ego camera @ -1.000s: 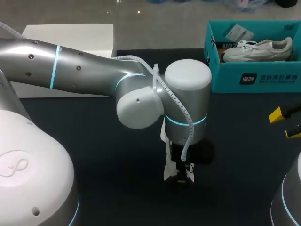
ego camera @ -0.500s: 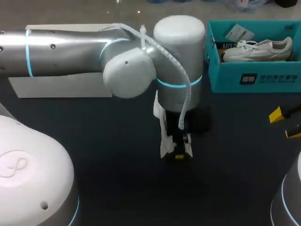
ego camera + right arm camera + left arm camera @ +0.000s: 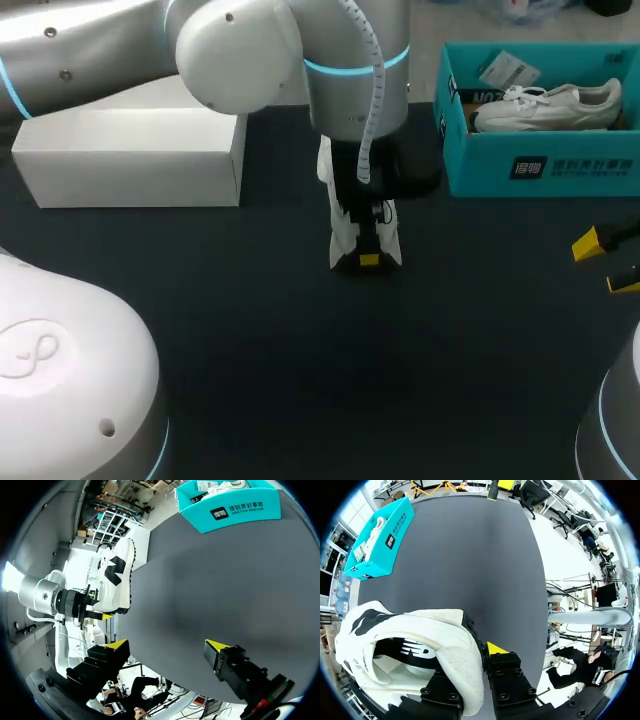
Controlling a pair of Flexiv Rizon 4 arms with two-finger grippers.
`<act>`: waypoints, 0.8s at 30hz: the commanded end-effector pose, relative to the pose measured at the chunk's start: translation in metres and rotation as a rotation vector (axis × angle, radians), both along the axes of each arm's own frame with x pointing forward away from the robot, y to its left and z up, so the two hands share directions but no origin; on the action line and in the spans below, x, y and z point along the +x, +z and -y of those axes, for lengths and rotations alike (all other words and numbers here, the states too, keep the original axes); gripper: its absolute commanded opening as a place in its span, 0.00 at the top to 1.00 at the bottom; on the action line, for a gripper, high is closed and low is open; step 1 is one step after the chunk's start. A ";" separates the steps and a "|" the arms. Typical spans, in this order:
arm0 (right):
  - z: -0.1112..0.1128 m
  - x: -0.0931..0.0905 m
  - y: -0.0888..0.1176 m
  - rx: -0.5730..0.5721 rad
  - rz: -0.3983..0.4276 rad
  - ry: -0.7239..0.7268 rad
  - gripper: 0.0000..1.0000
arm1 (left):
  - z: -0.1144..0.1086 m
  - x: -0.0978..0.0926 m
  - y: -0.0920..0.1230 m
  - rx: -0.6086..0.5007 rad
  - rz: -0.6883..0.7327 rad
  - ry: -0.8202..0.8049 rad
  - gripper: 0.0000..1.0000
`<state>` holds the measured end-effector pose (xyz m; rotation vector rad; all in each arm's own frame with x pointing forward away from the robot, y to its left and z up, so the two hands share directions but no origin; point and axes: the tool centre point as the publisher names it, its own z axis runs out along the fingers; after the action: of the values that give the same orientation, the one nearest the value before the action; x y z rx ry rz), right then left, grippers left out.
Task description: Take the shoe out of the shoebox, open the shoe tongue, remove and reinsert the insole, then place the shoe into the shoebox
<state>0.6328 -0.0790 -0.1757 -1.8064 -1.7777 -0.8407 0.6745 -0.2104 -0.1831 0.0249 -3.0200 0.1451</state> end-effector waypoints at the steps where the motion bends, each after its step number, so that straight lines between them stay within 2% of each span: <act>1: 0.000 -0.009 0.001 -0.001 0.052 -0.054 0.00 | 0.004 -0.004 0.017 0.024 0.047 0.033 1.00; 18: 0.000 -0.009 0.001 -0.001 0.052 -0.054 0.00 | 0.004 -0.004 0.017 0.024 0.047 0.033 1.00; 19: 0.000 -0.009 0.001 -0.001 0.052 -0.054 0.00 | -0.007 0.000 0.020 -0.028 0.026 0.021 1.00; 22: 0.000 -0.009 0.001 -0.001 0.052 -0.054 0.00 | -0.045 0.012 0.030 -0.082 0.030 0.026 1.00; 24: 0.000 -0.009 0.001 -0.001 0.052 -0.054 0.00 | -0.068 0.018 0.035 -0.083 0.039 0.048 1.00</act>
<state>0.6328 -0.0791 -0.1758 -1.8064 -1.7777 -0.8407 0.6870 -0.2021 -0.1573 0.0759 -3.0526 0.1391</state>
